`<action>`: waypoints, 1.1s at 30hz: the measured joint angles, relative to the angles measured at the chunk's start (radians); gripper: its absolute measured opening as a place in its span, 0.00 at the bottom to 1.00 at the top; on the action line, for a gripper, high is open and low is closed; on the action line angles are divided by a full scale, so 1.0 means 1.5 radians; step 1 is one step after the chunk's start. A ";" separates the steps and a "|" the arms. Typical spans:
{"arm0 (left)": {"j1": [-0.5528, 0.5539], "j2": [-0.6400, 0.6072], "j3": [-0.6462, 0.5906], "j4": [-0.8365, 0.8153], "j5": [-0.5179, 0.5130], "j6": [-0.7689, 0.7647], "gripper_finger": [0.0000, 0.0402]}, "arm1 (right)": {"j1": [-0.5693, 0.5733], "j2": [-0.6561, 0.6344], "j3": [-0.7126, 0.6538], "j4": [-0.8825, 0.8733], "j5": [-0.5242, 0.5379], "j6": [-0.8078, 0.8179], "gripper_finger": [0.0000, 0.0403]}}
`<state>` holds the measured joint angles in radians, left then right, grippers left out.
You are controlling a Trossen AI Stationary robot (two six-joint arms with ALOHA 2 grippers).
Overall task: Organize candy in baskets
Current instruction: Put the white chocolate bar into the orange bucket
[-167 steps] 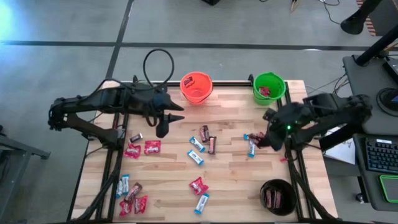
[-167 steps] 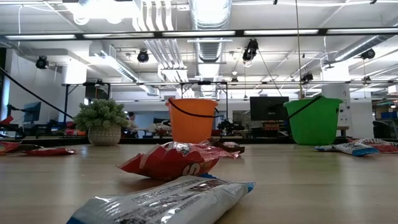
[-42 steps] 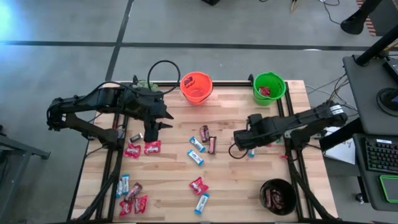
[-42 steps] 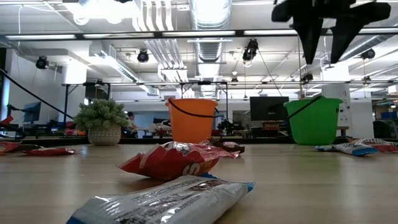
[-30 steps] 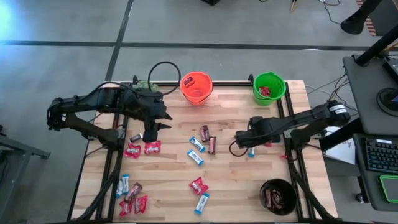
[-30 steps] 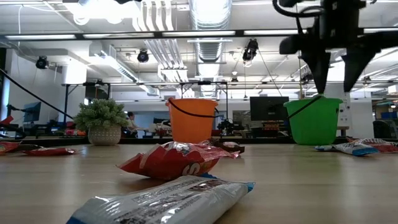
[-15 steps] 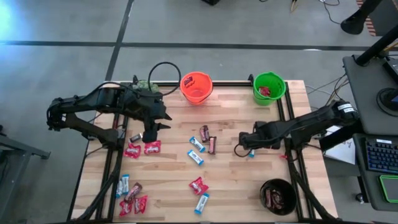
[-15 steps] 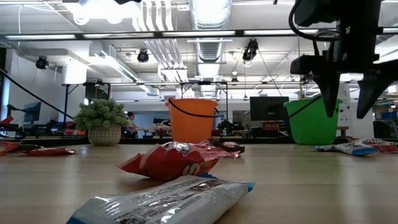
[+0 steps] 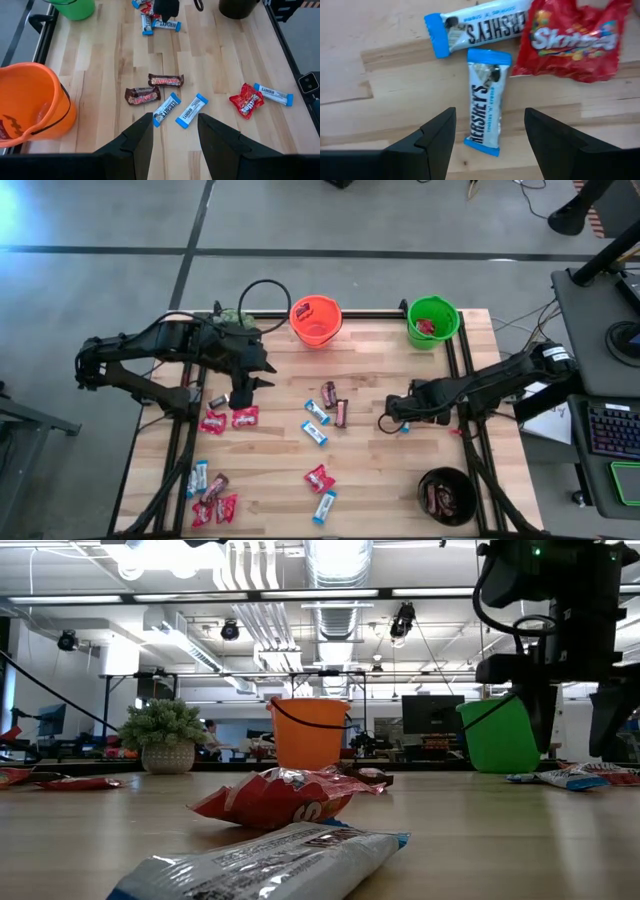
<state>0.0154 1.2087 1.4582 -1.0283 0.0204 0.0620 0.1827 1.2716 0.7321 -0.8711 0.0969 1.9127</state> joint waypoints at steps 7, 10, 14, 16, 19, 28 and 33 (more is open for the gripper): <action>0.000 0.000 0.000 -0.001 0.000 0.000 0.34 | 0.000 0.000 -0.040 0.066 0.000 0.017 0.56; 0.000 0.000 0.000 -0.006 0.000 0.000 0.34 | 0.000 0.000 -0.044 0.068 0.000 0.017 0.56; 0.000 0.000 0.000 -0.006 0.000 0.000 0.34 | 0.000 0.005 -0.051 0.071 0.000 0.017 0.56; 0.000 0.000 0.000 -0.006 0.000 0.000 0.34 | 0.000 0.010 -0.056 0.082 0.000 0.017 0.56; 0.000 0.000 0.000 -0.006 0.000 0.000 0.34 | 0.000 0.022 -0.059 0.099 0.000 0.016 0.56; 0.000 0.000 0.000 -0.013 0.000 -0.008 0.34 | 0.000 0.049 -0.059 0.106 0.000 0.010 0.56; 0.000 0.000 0.000 -0.015 0.000 -0.010 0.34 | 0.000 0.049 -0.059 0.106 0.003 0.010 0.45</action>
<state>0.0155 1.2087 1.4582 -1.0512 0.0200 0.0475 0.1829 1.3453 0.6434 -0.7119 0.1012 1.9273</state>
